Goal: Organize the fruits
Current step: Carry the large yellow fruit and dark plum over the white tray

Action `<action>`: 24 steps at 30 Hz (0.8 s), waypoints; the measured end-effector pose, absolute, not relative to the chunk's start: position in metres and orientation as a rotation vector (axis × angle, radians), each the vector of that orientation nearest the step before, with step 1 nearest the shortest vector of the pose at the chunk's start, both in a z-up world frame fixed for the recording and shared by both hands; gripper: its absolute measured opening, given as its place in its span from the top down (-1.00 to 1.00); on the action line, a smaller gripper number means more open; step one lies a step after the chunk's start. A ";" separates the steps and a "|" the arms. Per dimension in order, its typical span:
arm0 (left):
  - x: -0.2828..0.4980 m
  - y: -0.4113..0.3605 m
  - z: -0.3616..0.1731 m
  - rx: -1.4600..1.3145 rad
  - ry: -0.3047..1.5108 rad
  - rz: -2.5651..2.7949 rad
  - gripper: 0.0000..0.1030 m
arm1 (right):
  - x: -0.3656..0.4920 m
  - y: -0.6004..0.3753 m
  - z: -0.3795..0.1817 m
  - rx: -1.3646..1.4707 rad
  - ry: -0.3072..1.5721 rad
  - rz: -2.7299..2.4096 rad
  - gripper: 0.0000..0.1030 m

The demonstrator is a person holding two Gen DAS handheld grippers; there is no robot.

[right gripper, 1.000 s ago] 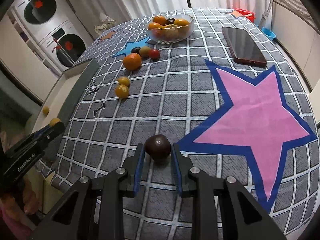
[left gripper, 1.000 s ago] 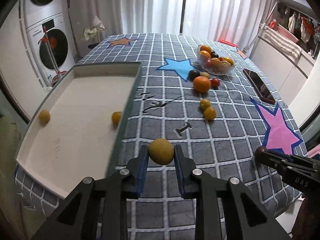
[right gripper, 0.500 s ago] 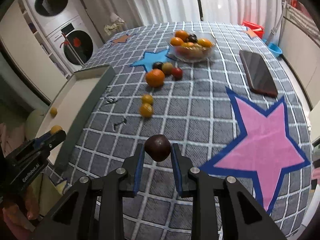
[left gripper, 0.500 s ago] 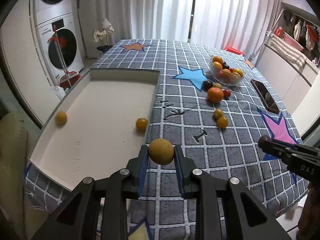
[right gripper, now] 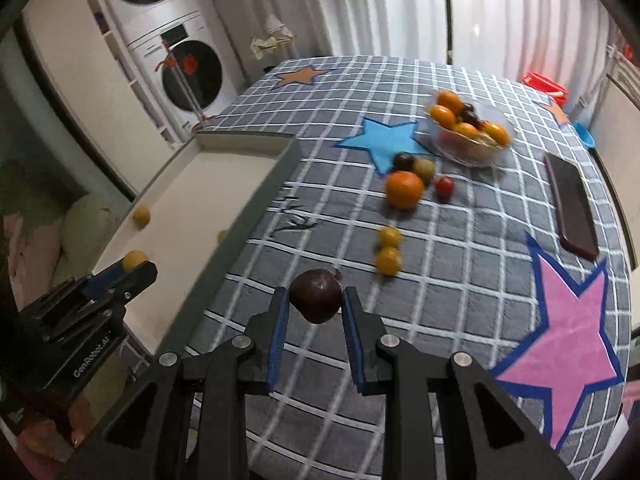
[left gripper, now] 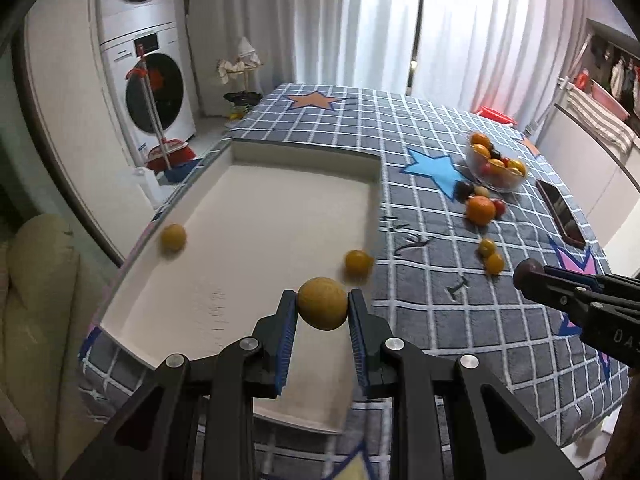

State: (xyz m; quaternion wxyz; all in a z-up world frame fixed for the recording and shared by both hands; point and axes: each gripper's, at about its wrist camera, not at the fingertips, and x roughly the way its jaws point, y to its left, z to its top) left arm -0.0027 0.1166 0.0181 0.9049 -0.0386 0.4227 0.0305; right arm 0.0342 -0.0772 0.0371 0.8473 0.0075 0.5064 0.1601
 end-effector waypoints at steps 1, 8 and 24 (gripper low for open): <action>-0.002 0.122 0.018 -0.086 0.873 0.072 0.47 | 0.036 -0.072 0.038 0.008 1.068 0.346 0.43; 0.007 0.150 0.015 -0.107 0.875 0.143 0.47 | 0.048 -0.031 0.042 -0.045 1.063 0.407 0.43; 0.030 0.186 -0.001 -0.115 0.913 0.242 0.47 | 0.075 0.037 0.041 -0.100 1.069 0.509 0.43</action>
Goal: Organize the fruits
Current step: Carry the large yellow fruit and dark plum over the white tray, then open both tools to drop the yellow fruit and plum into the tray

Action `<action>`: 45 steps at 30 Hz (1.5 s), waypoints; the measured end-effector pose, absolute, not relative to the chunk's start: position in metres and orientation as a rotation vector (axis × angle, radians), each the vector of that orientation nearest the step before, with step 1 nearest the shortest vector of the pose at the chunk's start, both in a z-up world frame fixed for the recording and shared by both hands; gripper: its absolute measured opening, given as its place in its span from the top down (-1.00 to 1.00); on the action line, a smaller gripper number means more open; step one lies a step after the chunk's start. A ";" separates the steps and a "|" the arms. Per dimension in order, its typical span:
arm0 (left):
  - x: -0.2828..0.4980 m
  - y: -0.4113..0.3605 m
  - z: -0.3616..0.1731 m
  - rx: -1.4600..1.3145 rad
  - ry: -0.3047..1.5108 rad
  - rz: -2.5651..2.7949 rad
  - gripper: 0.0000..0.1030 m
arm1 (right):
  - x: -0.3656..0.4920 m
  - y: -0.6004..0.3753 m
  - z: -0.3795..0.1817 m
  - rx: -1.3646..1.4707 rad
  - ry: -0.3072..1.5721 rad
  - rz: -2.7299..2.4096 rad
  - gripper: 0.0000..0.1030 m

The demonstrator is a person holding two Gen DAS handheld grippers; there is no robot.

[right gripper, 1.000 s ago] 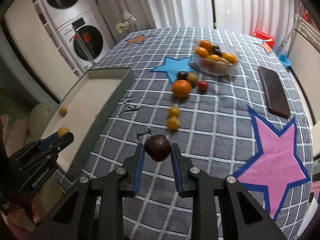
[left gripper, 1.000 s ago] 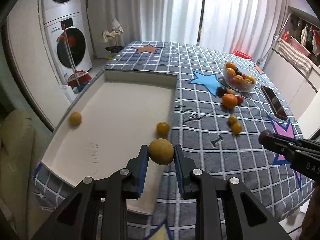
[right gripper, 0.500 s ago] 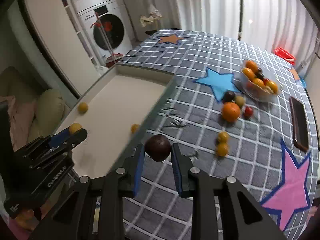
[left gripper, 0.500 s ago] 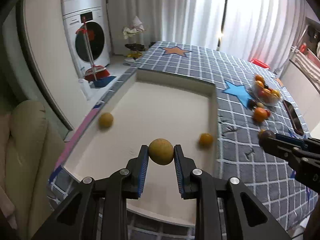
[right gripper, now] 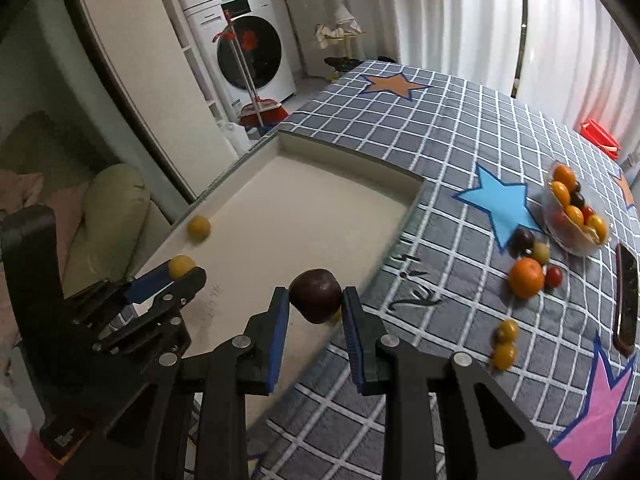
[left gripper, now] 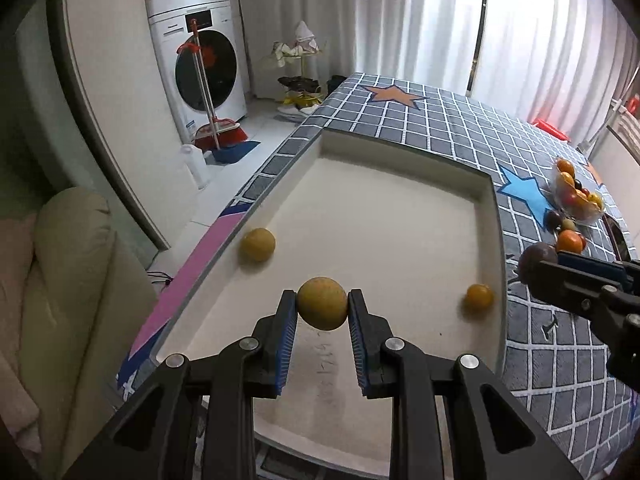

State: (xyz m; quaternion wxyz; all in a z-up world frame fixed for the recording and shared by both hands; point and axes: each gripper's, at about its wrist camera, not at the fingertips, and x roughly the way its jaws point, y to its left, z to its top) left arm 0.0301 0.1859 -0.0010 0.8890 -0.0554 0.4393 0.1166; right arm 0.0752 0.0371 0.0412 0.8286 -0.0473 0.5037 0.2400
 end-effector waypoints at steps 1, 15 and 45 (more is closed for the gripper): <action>0.031 0.187 -0.001 -0.114 0.913 0.244 0.47 | 0.077 0.040 0.041 -0.102 1.069 0.512 0.43; 0.048 0.189 -0.009 -0.112 0.937 0.245 0.47 | 0.092 0.042 0.032 -0.094 1.086 0.503 0.43; 0.066 0.187 -0.037 -0.114 1.021 0.244 0.47 | 0.114 0.053 -0.009 -0.070 1.179 0.487 0.43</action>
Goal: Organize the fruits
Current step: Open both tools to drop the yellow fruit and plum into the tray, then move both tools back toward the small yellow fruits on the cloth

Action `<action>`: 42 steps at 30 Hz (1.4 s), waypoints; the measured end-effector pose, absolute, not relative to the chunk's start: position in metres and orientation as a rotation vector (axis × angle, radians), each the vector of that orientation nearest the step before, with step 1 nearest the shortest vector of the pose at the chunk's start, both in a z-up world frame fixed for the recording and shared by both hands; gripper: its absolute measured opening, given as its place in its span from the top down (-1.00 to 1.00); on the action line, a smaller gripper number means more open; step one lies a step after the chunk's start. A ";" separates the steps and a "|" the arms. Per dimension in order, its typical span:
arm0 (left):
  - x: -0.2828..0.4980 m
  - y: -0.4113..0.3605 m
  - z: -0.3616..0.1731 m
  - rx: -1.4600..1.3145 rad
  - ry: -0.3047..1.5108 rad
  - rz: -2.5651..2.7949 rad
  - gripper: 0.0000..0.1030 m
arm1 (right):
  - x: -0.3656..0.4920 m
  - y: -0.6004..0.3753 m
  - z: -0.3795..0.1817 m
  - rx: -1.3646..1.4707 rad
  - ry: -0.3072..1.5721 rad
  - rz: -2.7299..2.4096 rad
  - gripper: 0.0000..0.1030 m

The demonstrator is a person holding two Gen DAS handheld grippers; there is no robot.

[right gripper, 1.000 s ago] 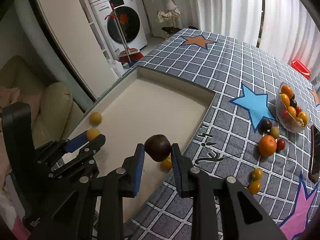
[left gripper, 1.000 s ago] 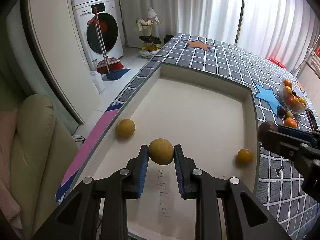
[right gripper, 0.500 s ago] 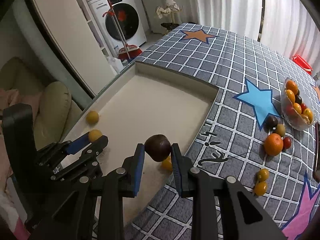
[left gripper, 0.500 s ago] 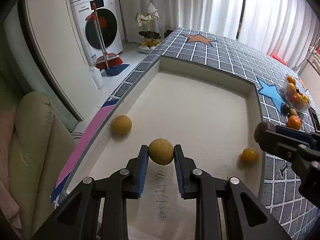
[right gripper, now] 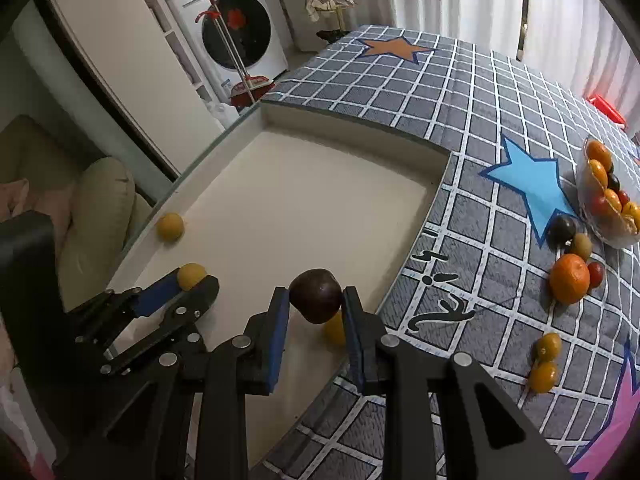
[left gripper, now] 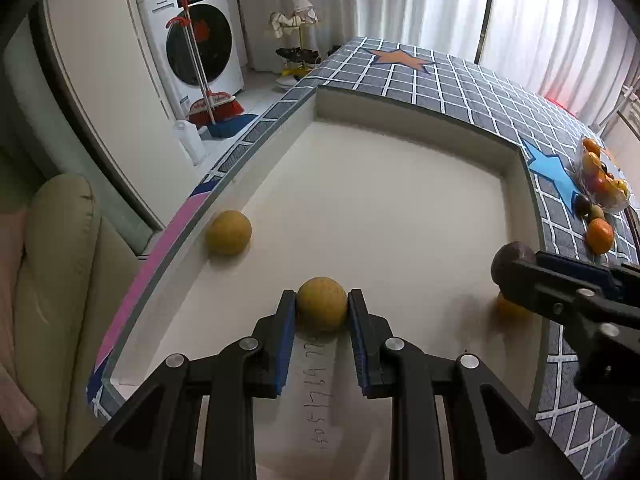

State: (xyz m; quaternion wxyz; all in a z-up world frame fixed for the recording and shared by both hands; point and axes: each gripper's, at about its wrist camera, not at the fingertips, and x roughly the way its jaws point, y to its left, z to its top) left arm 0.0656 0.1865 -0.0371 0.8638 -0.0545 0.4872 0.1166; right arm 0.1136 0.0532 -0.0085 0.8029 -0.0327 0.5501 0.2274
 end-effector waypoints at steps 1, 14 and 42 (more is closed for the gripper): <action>0.066 0.186 -0.037 -0.114 1.023 0.246 0.47 | 0.115 0.054 -0.011 -0.070 1.185 0.486 0.42; 0.065 0.184 -0.037 -0.094 1.029 0.247 0.46 | 0.111 0.058 -0.008 -0.080 1.180 0.516 -0.18; 0.003 0.069 -0.001 0.018 0.911 0.054 -0.98 | 0.040 -0.137 -0.018 0.117 1.205 0.175 -1.00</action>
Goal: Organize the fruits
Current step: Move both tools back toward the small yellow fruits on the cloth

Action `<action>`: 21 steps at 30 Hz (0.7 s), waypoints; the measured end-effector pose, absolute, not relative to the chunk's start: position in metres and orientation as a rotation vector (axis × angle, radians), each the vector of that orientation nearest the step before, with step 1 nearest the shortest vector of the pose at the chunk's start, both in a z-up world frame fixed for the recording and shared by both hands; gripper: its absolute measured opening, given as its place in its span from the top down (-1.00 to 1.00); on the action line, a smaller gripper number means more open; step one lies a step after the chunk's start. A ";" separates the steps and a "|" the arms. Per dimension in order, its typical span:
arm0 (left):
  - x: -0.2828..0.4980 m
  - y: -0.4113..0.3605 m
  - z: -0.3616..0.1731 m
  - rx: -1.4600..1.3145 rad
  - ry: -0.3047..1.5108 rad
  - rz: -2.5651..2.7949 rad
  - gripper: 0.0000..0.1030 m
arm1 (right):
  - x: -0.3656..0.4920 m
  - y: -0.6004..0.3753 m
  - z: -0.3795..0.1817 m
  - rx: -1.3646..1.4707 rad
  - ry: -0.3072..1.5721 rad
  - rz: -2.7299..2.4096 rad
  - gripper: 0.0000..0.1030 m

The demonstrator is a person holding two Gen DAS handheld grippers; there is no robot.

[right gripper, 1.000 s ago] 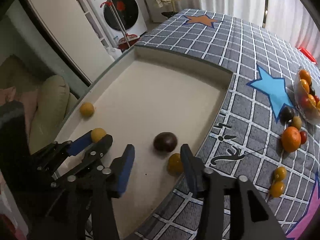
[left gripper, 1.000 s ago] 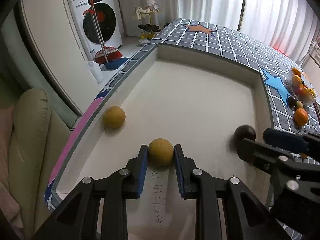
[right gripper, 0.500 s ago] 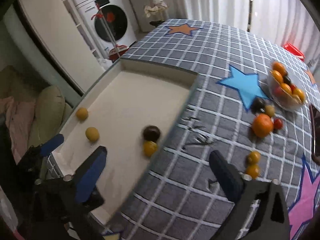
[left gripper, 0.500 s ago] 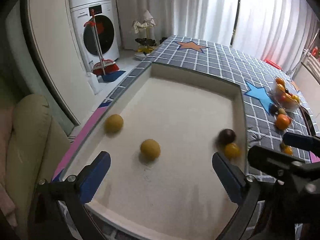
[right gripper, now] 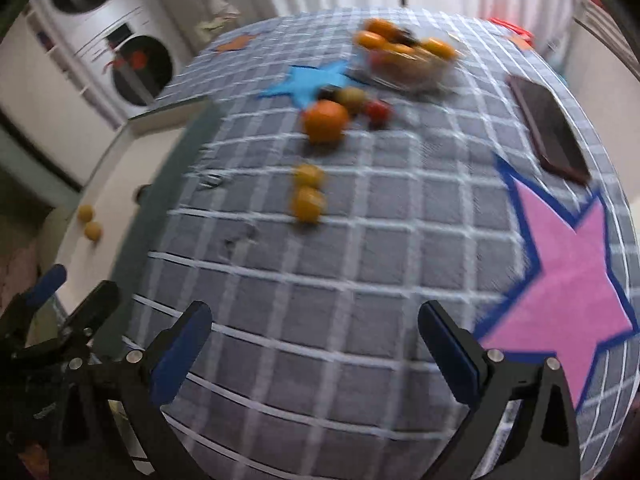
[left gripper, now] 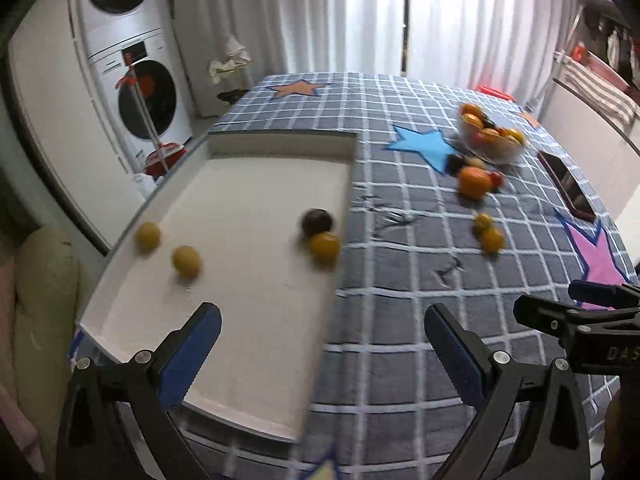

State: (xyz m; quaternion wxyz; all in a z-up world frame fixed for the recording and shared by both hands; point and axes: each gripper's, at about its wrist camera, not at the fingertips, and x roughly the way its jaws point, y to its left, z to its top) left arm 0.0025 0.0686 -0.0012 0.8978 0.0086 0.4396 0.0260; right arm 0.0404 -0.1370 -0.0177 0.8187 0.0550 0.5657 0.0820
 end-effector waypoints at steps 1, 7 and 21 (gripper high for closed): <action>0.002 0.065 -0.003 0.023 0.916 0.046 -0.98 | 0.037 -0.144 -0.019 0.120 1.206 0.161 -1.00; -0.004 0.036 -0.015 0.081 0.954 0.009 -0.98 | 0.033 -0.168 -0.027 0.146 1.213 0.127 -1.00; 0.009 0.012 -0.020 0.098 0.977 -0.006 -0.98 | 0.057 -0.182 -0.028 0.182 1.191 0.114 -1.00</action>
